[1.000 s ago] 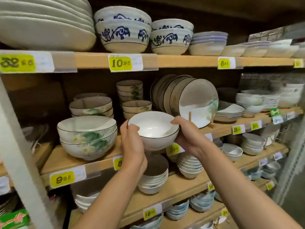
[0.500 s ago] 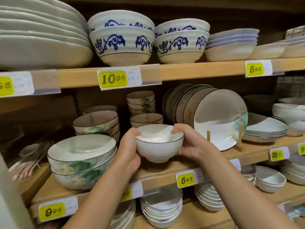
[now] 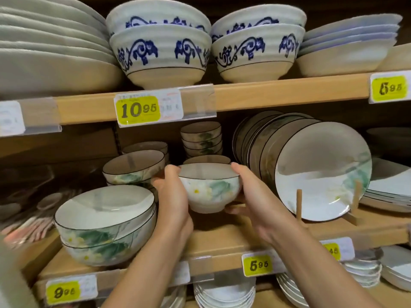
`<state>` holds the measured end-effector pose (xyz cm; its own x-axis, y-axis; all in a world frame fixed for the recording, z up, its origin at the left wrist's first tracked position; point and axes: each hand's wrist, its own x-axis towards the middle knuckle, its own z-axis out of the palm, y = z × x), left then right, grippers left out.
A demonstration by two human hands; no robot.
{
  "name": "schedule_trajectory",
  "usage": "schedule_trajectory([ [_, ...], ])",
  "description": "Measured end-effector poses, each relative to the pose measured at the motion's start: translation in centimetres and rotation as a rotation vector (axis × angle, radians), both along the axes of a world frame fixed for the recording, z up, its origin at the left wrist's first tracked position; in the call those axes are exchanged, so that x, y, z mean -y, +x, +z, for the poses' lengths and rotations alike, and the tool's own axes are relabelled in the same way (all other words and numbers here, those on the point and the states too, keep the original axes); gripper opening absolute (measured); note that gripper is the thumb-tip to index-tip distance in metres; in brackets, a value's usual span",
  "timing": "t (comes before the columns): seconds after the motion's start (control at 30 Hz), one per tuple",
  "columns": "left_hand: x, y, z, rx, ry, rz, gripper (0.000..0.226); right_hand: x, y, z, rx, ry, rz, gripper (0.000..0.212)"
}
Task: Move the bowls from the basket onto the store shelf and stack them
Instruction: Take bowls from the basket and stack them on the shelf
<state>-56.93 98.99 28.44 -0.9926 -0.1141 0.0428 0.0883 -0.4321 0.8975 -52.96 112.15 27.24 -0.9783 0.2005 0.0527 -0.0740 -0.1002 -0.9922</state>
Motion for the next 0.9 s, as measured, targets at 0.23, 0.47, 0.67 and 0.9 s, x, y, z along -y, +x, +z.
schedule_trajectory([
  [0.23,-1.7,-2.3,2.9,0.019,0.100,0.034,0.027,0.2,-2.3,2.5,-0.090,0.150,-0.225,0.056],
  [0.47,-3.2,-6.9,5.5,-0.102,-0.161,0.157,0.044,0.6,-9.3,4.1,-0.303,0.168,-0.400,0.056],
  [0.67,-4.1,-9.4,4.0,-0.124,-0.195,0.141,0.046,0.3,-12.5,2.7,-0.348,0.199,-0.400,0.053],
  [0.9,-4.8,-10.7,2.3,-0.147,-0.270,0.290,0.041,-0.1,-14.0,0.6,-0.324,0.285,-0.429,0.052],
])
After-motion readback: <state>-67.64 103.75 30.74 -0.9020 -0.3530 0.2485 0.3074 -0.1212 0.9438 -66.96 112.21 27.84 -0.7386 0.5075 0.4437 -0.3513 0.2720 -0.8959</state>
